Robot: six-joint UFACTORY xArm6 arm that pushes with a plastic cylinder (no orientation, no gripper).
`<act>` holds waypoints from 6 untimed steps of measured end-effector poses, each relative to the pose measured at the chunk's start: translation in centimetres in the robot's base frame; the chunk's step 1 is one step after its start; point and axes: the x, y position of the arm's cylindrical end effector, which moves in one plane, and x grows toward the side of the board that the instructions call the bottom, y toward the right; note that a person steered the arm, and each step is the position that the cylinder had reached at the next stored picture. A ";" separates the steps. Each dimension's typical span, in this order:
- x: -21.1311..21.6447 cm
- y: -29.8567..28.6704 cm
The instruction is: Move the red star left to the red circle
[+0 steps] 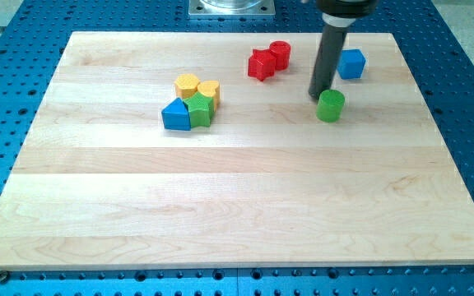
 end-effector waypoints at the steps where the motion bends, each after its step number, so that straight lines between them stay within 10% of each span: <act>1: -0.1 -2.0; 6: -6.1 -15.3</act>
